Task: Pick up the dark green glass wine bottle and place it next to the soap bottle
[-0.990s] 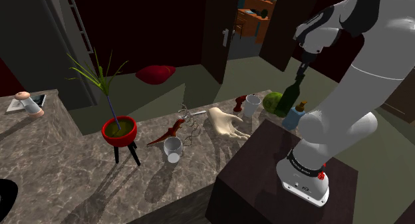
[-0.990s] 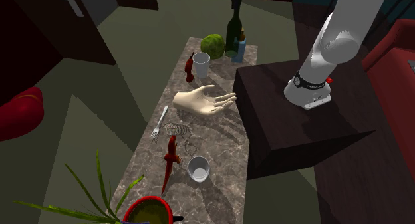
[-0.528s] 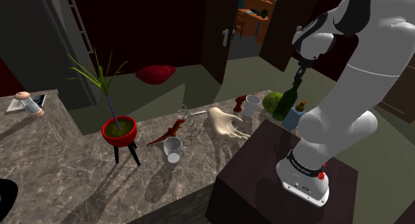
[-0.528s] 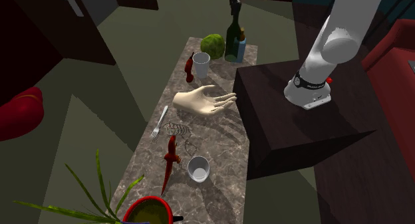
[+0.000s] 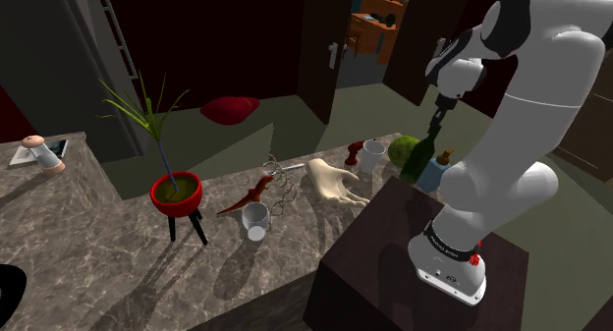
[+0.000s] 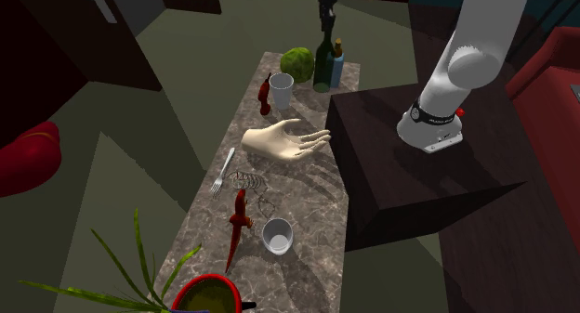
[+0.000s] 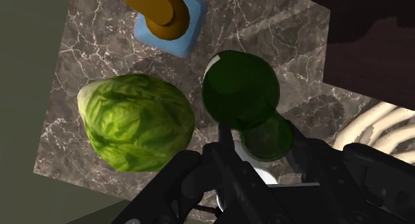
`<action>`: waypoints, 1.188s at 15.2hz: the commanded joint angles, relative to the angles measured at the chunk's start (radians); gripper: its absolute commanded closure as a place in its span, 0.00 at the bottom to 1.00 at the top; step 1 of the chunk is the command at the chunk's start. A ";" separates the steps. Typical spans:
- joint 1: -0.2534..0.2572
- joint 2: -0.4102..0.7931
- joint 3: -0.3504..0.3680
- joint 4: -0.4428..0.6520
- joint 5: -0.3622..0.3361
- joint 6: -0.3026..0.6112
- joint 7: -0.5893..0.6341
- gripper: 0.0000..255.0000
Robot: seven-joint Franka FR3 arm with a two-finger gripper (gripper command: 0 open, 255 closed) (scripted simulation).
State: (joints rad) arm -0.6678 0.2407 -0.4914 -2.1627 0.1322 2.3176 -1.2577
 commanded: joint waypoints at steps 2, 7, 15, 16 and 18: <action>-0.006 0.027 0.007 -0.013 0.020 0.037 -0.014 1.00; -0.019 0.081 0.026 -0.020 0.059 0.092 -0.040 1.00; -0.026 0.103 0.034 -0.022 0.075 0.113 -0.050 1.00; -0.026 0.103 0.034 -0.022 0.075 0.113 -0.050 1.00; -0.026 0.103 0.034 -0.022 0.075 0.113 -0.050 0.00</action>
State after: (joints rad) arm -0.6938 0.3438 -0.4571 -2.1844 0.2070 2.4307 -1.3076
